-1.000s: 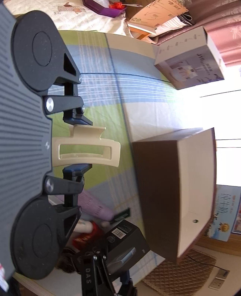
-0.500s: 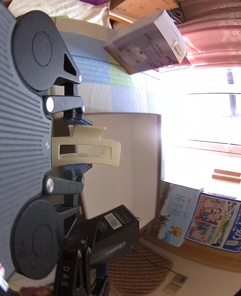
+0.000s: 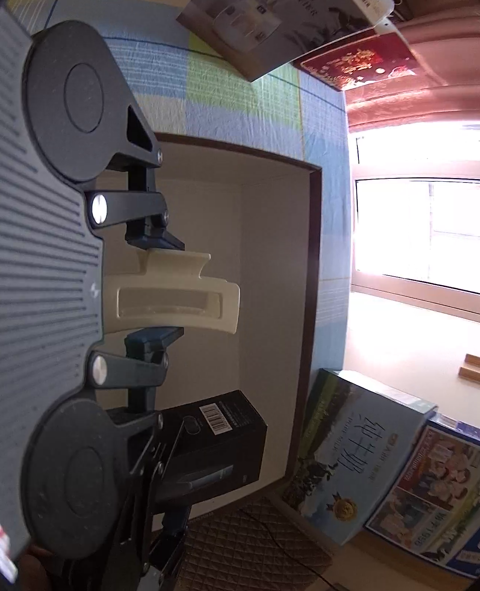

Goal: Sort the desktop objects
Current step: 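Carry the clip and black box into the brown box and release both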

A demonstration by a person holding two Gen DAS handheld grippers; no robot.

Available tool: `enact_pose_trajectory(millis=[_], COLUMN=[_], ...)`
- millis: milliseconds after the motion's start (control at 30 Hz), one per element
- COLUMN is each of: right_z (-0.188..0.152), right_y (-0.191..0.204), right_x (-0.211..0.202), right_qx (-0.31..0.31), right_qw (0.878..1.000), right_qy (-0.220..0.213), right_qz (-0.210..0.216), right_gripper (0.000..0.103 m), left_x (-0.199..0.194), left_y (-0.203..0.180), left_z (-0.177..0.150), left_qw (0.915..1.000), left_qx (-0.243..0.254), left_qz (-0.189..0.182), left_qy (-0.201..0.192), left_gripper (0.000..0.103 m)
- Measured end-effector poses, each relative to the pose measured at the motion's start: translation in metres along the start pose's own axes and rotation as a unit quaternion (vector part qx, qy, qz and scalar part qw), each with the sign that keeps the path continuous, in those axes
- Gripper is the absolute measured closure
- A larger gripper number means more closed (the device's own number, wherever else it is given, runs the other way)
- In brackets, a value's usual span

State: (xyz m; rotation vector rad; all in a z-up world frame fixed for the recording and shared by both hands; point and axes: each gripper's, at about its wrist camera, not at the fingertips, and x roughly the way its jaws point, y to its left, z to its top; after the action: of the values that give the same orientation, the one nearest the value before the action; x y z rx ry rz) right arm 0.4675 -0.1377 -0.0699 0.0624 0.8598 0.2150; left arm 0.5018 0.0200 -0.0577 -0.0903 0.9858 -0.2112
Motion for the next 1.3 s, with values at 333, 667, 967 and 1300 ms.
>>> enact_pose_trajectory(millis=[333,667,967,1300], right_z=[0.009,0.013,0.011,0.007], right_y=[-0.013,-0.018,-0.02,-0.019], right_x=[0.058,0.061,0.051,0.04], right_qx=[0.013,0.004,-0.014,-0.026], right_qw=[0.995,0.994,0.992,0.991], right_qy=[0.098,0.11,0.125,0.13], right_qz=[0.02,0.01,0.006,0.019], right_gripper=[0.027,0.014,0.013,0.013], left_x=[0.05,0.06,0.061,0.046], left_y=[-0.001,0.001,-0.003,-0.009], left_z=[0.011,0.009,0.009,0.003], left_qw=[0.9986,0.9975,0.9963,0.9948], left_qx=[0.013,0.026,0.038,0.062], left_qz=[0.031,0.039,0.034,0.051], left_qy=[0.042,0.054,0.068,0.062], left_gripper=[0.067,0.067,0.062,0.037])
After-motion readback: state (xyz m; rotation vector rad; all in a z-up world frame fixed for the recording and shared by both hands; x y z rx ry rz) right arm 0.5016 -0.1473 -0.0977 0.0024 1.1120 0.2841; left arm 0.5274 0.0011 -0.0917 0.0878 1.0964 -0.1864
